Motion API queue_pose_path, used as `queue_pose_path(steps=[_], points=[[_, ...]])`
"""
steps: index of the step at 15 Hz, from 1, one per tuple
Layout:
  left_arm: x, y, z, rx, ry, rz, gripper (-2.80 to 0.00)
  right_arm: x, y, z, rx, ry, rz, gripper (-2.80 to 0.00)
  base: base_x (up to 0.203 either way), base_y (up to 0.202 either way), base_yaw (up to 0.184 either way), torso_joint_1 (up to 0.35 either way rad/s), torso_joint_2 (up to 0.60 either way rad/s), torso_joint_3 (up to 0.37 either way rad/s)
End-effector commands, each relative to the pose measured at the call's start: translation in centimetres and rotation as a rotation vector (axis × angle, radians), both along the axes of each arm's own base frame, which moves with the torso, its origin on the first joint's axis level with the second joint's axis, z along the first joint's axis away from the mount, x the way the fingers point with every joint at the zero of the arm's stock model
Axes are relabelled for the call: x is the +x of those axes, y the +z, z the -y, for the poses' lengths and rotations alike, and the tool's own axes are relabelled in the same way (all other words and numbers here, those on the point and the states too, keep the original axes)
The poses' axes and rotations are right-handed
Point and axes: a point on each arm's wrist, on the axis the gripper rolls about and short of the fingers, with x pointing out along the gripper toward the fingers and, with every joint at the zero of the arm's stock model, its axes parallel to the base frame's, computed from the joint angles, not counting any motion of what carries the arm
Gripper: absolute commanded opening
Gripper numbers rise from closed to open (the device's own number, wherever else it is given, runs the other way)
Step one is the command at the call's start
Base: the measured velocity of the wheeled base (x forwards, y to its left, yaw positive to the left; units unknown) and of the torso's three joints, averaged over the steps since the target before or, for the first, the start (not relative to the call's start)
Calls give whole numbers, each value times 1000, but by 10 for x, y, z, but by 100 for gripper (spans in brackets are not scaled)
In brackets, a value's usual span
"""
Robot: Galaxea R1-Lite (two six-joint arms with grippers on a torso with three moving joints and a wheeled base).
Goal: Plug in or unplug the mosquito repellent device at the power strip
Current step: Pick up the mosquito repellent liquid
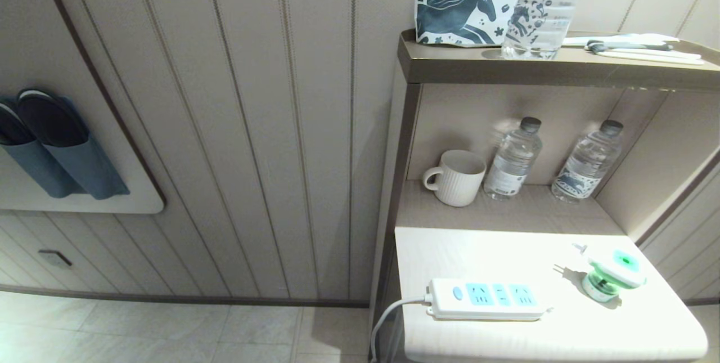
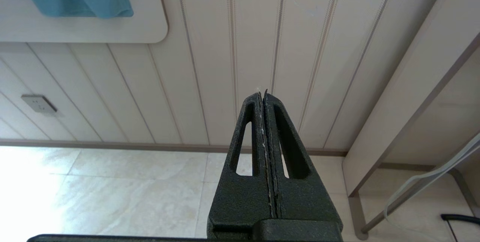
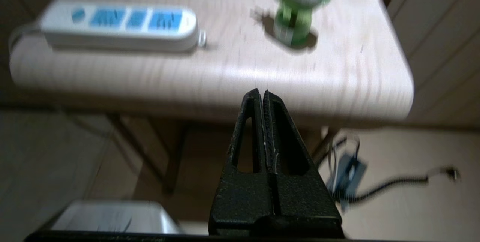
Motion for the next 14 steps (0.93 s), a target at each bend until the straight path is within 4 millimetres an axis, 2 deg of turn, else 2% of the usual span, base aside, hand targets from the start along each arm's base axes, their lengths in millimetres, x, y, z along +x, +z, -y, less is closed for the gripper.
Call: queue_pose_path(steps=[1,2,3,4,6,7,8,10,11,14], points=[[0,0,0,0,-1,-1,-280,-3,59,0,2,2,74,-280,0,0,0,0,0,0],[0,0,0,0,1,-1,-280,-2,94,0,6,1,115,-280,0,0,0,0,0,0],[0,0,0,0,0,0,-280,7,134,0,9,-4,131,-280,0,0,0,0,0,0],[0,0,0,-1,0,1,-280,16,165,0,12,-9,136,-280,0,0,0,0,0,0],[0,0,0,-2,1,1,-280,38,217,1,20,-21,90,-280,0,0,0,0,0,0],[0,0,0,-2,0,1,-280,52,232,1,23,-37,18,-280,0,0,0,0,0,0],[0,0,0,-2,1,1,-280,65,239,2,20,-76,-90,-280,0,0,0,0,0,0],[0,0,0,-2,1,1,-280,82,236,9,-19,-204,-358,-280,0,0,0,0,0,0],[0,0,0,-2,1,-1,-280,86,232,13,-96,-238,-459,-280,0,0,0,0,0,0],[0,0,0,-2,1,-1,-280,109,226,28,-205,-278,-613,-280,0,0,0,0,0,0]])
